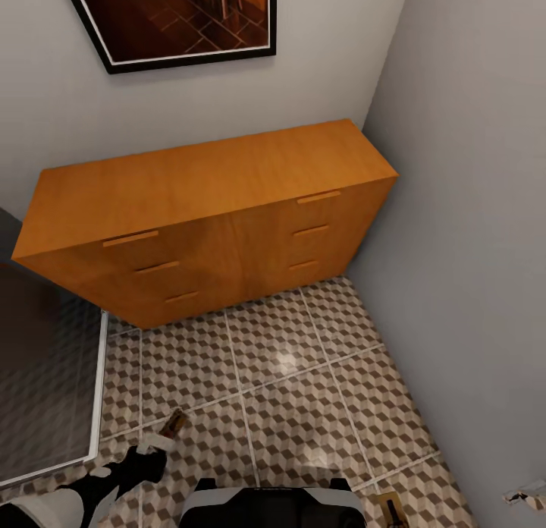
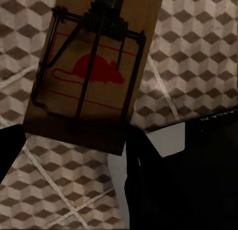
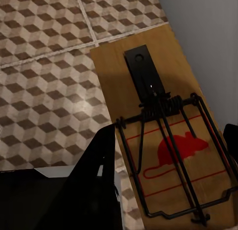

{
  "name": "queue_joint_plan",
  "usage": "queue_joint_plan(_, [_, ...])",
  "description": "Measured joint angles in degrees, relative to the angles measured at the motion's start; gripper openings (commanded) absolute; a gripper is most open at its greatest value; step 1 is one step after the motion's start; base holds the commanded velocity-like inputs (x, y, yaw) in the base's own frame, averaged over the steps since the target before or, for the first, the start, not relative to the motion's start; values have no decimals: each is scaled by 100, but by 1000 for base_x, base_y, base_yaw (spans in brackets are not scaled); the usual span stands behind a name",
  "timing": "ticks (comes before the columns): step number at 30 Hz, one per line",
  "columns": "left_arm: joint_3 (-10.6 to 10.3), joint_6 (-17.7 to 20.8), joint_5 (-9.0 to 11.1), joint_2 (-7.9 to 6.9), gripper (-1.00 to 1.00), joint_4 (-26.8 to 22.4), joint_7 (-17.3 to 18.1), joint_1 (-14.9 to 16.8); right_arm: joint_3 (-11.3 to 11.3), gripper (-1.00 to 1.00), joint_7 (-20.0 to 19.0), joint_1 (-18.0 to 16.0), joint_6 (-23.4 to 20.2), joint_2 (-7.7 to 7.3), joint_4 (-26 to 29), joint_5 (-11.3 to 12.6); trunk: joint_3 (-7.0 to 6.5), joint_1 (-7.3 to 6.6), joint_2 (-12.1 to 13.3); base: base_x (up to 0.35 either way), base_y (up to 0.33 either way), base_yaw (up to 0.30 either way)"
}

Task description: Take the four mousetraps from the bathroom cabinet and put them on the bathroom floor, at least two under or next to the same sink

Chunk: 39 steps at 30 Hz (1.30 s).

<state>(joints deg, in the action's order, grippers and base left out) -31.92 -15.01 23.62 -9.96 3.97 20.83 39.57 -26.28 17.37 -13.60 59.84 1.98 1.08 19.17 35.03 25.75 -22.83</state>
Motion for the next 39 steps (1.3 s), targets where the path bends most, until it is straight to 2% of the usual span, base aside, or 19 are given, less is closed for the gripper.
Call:
queue_joint_plan(2, [-6, -314, 329, -193, -100, 4, 1, -119, -2, -100, -3, 0, 0, 1, 1, -4, 0, 0, 0, 0, 0, 0])
queue_joint_plan(3, [-12, -437, 390, -233, -100, 6, 1, -154, -2, -100, -4, 0, 0, 2, 1, -5, 0, 0, 0, 0, 0, 0])
queue_joint_plan(4, [-12, -827, 489, -310, -100, 10, -3, -252, -7, -100, -5, 0, 0, 2, 3, -10, 0, 0, 0, 0, 0, 0])
queue_joint_plan(5, [-21, -1426, 572, -390, -100, 16, -13, -416, -10, -100, -4, 0, -1, 2, 6, -16, 0, -1, 0, 0, 0, 0])
queue_joint_plan(8, [-35, -2131, 625, -453, -100, 21, -18, -721, 5, -100, -1, 0, 1, -19, 32, -13, 0, 0, 0, 0, 0, 0])
queue_joint_plan(11, [-34, -2481, 729, -474, -100, 21, -24, -1007, 29, -100, -12, 0, -277, -141, 96, 17, 0, 0, 0, 0, 0, 0])
queue_joint_plan(12, [-30, -2618, 843, -478, -100, 22, -25, -1112, 30, -100, -16, -1, -394, -198, 129, 22, 0, 0, 0, 0, 0, 0])
queue_joint_plan(14, [-21, -3014, 1228, -471, -100, 21, -28, -1295, 24, -100, -18, -2, -601, -307, 245, 20, 0, 0, 0, 0, 0, 0])
queue_joint_plan(16, [-16, -3564, 1753, -427, -100, 23, -85, -1515, 25, -100, -17, -2, -833, -477, 530, 17, 0, 0, 0, 0, 0, 0])
queue_joint_plan(17, [-19, -3673, 1847, -417, -100, 23, -151, -1587, 20, -100, -16, -2, -938, -539, 657, 11, 0, 0, 0, 0, 0, 0])
queue_joint_plan(21, [-37, -3851, 1982, -321, -100, 24, -649, -1843, 15, -100, -19, -1, -1588, -780, 1336, -5, 0, 0, 0, 0, 0, 0])
queue_joint_plan(24, [-53, -3877, 1988, -208, -100, 24, -853, -2011, 10, -100, -38, 0, -1991, -882, 1764, 3, 0, 0, 0, 0, 0, 0])
queue_joint_plan(28, [-61, -3890, 1986, -45, -100, 23, -926, -2141, 12, -100, -44, 1, -2333, -915, 2135, 2, 0, 0, 0, 0, 0, 0])
queue_joint_plan(31, [-48, -3886, 2001, 64, -100, 23, -942, -2180, 14, -100, -54, 1, -2402, -918, 2213, 3, 0, 0, 0, 0, 0, 0])
queue_joint_plan(39, [-41, -3868, 2009, 131, -100, 23, -953, -2197, -3, -100, -48, 1, -2285, -887, 2214, 13, 0, 0, 0, 0, 0, 0])
